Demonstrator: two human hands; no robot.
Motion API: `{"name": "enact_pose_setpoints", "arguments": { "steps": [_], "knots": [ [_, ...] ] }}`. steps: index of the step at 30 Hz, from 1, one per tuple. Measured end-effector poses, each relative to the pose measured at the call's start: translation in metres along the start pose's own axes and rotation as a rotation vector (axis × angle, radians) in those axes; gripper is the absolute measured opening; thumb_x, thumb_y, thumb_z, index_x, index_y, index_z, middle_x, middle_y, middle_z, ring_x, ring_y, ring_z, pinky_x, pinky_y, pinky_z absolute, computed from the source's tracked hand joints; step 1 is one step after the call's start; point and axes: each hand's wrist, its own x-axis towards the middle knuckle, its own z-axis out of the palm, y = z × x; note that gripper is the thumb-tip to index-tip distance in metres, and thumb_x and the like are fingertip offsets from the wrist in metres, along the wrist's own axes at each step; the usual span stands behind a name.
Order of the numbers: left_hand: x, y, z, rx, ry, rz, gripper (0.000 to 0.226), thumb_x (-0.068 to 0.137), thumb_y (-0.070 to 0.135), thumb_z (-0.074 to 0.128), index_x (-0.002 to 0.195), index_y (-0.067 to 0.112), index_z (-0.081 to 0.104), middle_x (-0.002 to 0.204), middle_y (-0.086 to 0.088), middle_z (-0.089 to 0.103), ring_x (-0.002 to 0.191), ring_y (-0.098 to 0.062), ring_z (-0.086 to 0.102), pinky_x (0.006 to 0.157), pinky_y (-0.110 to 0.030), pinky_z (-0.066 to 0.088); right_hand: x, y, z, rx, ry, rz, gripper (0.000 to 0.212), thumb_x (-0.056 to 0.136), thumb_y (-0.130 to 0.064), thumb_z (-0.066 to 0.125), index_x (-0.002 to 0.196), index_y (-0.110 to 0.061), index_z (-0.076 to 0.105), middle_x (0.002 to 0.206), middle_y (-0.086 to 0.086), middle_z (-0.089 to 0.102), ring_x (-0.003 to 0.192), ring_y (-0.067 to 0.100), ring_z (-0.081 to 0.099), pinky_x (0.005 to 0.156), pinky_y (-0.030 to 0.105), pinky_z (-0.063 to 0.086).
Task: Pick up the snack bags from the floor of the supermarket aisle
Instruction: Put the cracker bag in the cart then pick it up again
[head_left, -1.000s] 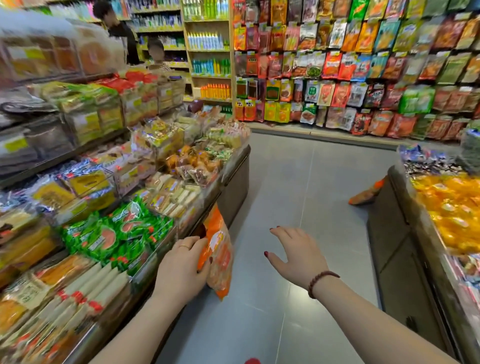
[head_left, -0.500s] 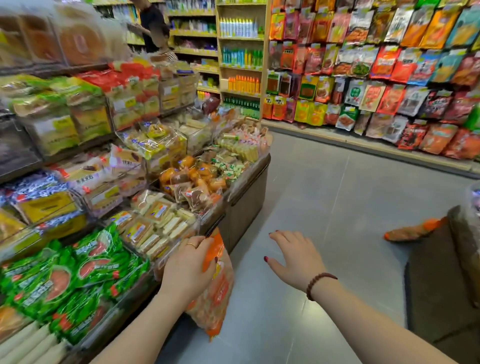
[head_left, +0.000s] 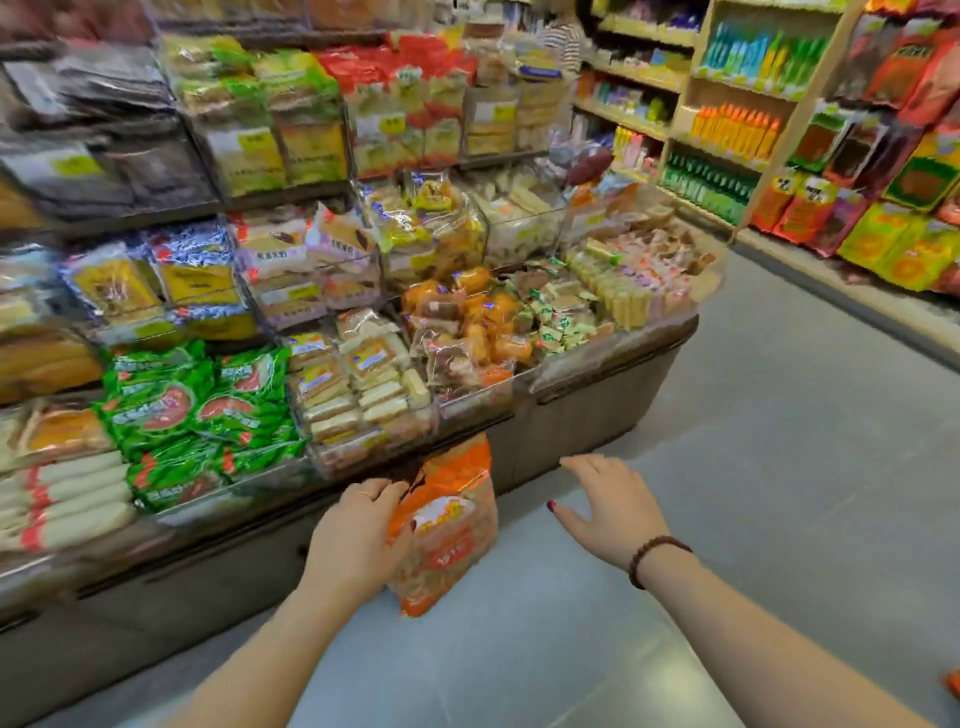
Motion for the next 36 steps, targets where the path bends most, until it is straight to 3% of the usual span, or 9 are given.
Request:
{"name": "enact_pose_setpoints", "arguments": {
  "steps": [6, 13, 17, 21, 26, 32, 36],
  "knots": [
    [-0.008, -0.013, 0.030, -0.023, -0.023, -0.247, 0.044, 0.080, 0.031, 0.066, 0.122, 0.020, 0.063, 0.118, 0.000, 0.064, 0.108, -0.026, 0.060, 0.074, -0.037, 0.054, 0.060, 0.014, 0.025, 0.002, -0.122, -0.104, 0.059, 0.091, -0.052, 0.049, 0.142, -0.024, 0.037, 0.143, -0.005, 0.043, 0.132, 0.018, 0.038, 0.108, 0.033, 0.035],
    [0.010, -0.039, 0.091, -0.101, -0.068, -0.445, 0.044, 0.084, 0.032, 0.066, 0.125, 0.017, 0.060, 0.121, -0.002, 0.062, 0.113, -0.026, 0.056, 0.077, -0.037, 0.054, 0.141, 0.028, 0.074, 0.052, -0.266, -0.158, 0.060, 0.089, -0.050, 0.054, 0.140, -0.024, 0.039, 0.142, -0.003, 0.044, 0.132, 0.018, 0.038, 0.109, 0.034, 0.035],
    [0.012, -0.054, 0.149, -0.272, -0.060, -0.706, 0.050, 0.085, 0.036, 0.067, 0.131, 0.020, 0.056, 0.130, 0.000, 0.057, 0.123, -0.021, 0.049, 0.091, -0.034, 0.045, 0.181, 0.044, 0.119, 0.179, -0.345, -0.146, 0.063, 0.086, -0.047, 0.061, 0.140, -0.023, 0.041, 0.144, -0.003, 0.043, 0.134, 0.018, 0.036, 0.109, 0.035, 0.033],
    [0.010, -0.070, 0.222, -0.609, 0.019, -0.995, 0.060, 0.077, 0.028, 0.078, 0.131, 0.014, 0.055, 0.132, -0.005, 0.054, 0.122, -0.022, 0.051, 0.104, -0.036, 0.040, 0.221, 0.067, 0.186, 0.324, -0.445, -0.085, 0.067, 0.083, -0.041, 0.068, 0.141, -0.020, 0.041, 0.146, 0.000, 0.040, 0.136, 0.019, 0.034, 0.108, 0.032, 0.030],
    [0.008, -0.100, 0.318, -0.773, 0.103, -1.258, 0.078, 0.073, 0.027, 0.082, 0.140, 0.014, 0.044, 0.143, -0.002, 0.044, 0.127, -0.018, 0.045, 0.105, -0.033, 0.037, 0.270, 0.099, 0.293, 0.473, -0.442, 0.017, 0.073, 0.077, -0.036, 0.075, 0.139, -0.016, 0.040, 0.141, 0.003, 0.045, 0.127, 0.018, 0.044, 0.098, 0.027, 0.035],
    [0.013, -0.141, 0.435, -0.857, 0.169, -1.308, 0.093, 0.068, 0.034, 0.083, 0.146, 0.022, 0.034, 0.149, 0.004, 0.037, 0.133, -0.009, 0.037, 0.109, -0.032, 0.033, 0.316, 0.126, 0.415, 0.627, -0.419, 0.053, 0.089, 0.073, -0.028, 0.080, 0.144, -0.014, 0.029, 0.148, 0.003, 0.036, 0.134, 0.018, 0.038, 0.100, 0.025, 0.032],
    [0.032, -0.168, 0.494, -0.945, 0.255, -1.242, 0.098, 0.070, 0.034, 0.080, 0.150, 0.023, 0.024, 0.153, 0.005, 0.031, 0.139, -0.010, 0.031, 0.112, -0.037, 0.031, 0.340, 0.138, 0.477, 0.755, -0.353, 0.043, 0.083, 0.070, -0.027, 0.083, 0.136, -0.009, 0.037, 0.130, 0.001, 0.048, 0.124, 0.017, 0.045, 0.095, 0.026, 0.035]
  ]
}}
